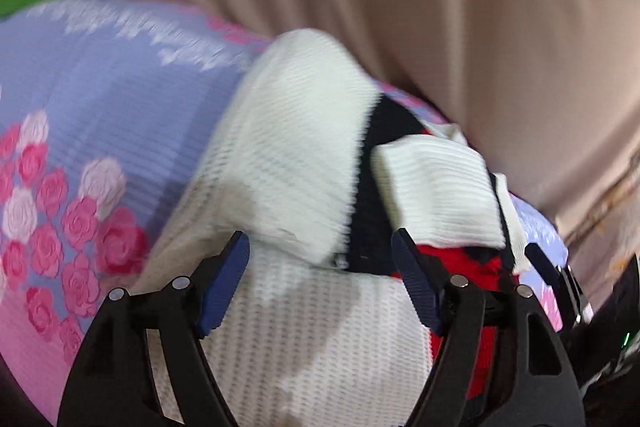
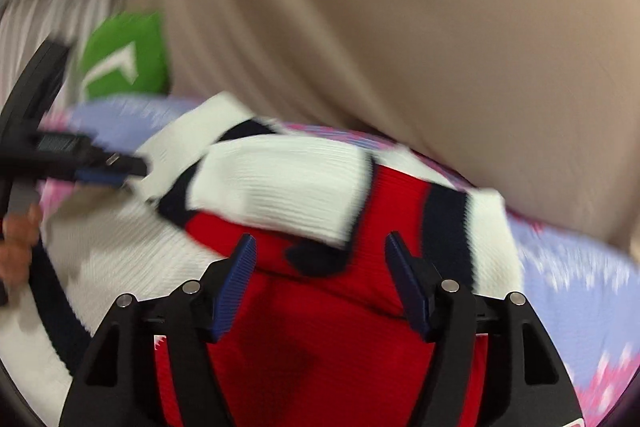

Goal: Fold small clothes

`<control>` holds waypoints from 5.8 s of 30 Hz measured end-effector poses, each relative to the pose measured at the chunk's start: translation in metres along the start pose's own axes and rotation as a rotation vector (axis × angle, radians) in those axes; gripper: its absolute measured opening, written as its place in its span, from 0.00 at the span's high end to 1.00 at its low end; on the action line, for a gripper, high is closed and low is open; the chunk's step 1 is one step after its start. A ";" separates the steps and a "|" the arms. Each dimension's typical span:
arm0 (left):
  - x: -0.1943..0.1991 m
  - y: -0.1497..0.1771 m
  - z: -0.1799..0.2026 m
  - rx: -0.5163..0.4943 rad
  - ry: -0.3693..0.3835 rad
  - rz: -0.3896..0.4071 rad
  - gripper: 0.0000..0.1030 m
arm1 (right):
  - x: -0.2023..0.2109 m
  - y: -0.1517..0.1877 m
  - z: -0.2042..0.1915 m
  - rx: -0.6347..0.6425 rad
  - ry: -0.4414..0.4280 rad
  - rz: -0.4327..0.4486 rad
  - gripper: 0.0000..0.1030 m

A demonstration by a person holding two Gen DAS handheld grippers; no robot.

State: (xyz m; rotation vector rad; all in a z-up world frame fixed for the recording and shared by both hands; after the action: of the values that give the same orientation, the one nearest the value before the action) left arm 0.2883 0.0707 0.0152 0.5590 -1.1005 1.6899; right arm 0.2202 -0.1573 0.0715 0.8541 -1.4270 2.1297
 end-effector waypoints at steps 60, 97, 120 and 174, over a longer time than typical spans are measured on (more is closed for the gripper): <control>0.049 0.021 -0.071 0.218 0.003 0.165 0.87 | -0.016 0.057 0.215 -0.873 -0.169 -0.092 0.77; 0.046 0.038 -0.073 0.256 -0.046 0.239 0.86 | -0.027 -0.049 0.114 -0.478 -0.301 -0.041 0.57; 0.053 0.038 -0.064 0.230 -0.118 0.230 0.87 | -0.005 0.093 0.210 -0.749 -0.245 -0.133 0.92; 0.187 0.262 -0.054 -0.039 0.141 0.060 0.89 | 0.218 0.295 0.058 -0.741 -0.564 0.067 0.95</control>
State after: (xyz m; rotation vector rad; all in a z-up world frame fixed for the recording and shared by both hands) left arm -0.0160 0.1867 0.0295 0.3792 -1.0555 1.7283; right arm -0.1141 -0.3175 0.0459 1.1266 -2.3237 1.2313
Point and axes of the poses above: each gripper's, at about its wrist camera, not at the fingertips, and x roughly against the way its jaws point, z to its right, y to its underside, the point moved 1 cm from there along -x, roughly the way its jaws point, and after that the axes turned 13 degrees about -z, right-handed, at the moved point
